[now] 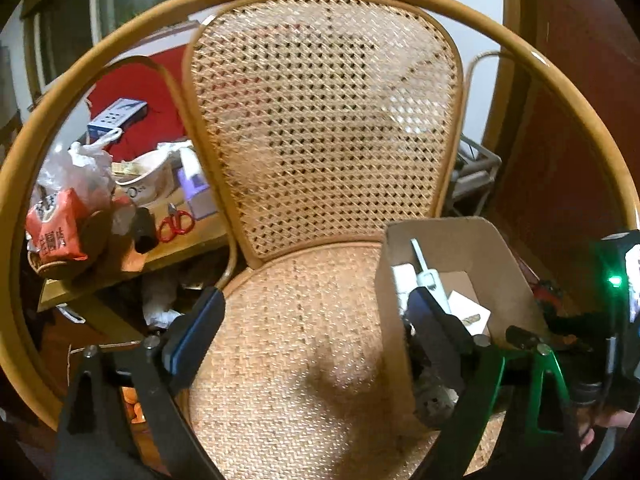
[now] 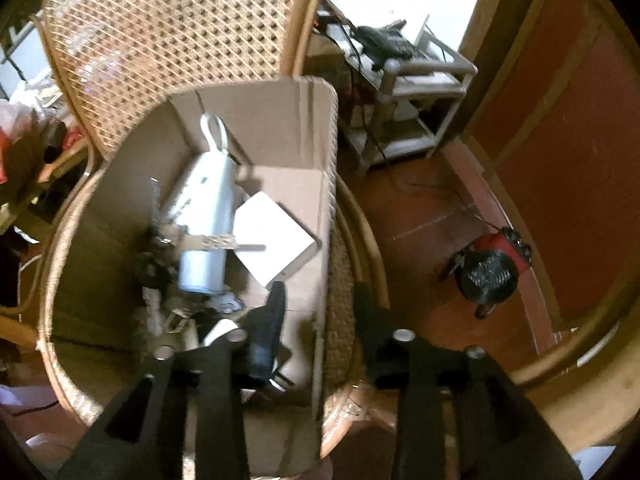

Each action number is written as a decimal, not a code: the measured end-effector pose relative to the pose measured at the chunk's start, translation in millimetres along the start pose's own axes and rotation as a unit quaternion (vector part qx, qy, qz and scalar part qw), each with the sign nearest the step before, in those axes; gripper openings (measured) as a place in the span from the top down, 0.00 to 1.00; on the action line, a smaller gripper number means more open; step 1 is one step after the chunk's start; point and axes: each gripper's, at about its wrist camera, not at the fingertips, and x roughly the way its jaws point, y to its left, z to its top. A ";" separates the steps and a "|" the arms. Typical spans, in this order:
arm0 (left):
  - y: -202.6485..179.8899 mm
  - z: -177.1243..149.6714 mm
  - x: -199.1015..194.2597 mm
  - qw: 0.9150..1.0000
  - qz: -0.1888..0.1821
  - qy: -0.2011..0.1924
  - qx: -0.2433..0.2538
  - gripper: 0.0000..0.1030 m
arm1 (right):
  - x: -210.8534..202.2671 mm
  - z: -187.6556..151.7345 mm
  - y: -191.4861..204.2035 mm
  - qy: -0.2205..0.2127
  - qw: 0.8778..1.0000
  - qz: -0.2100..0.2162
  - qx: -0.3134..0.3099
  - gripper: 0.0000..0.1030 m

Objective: Organize rigid objects
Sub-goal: 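Set the box down on the chair seat with the right tool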

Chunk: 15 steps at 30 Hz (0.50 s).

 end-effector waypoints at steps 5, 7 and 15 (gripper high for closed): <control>10.9 -5.7 -12.5 1.000 0.008 -0.022 0.003 0.08 | -23.8 -1.3 9.5 -0.029 0.999 0.011 -0.012 0.42; 15.2 -8.3 -18.5 0.999 0.013 -0.032 0.003 0.07 | -36.7 -3.6 13.2 -0.046 0.999 0.019 -0.010 0.39; 35.2 -19.4 -48.8 0.996 0.040 -0.075 -0.013 0.02 | -86.0 -13.8 17.5 -0.125 0.992 0.033 0.000 0.09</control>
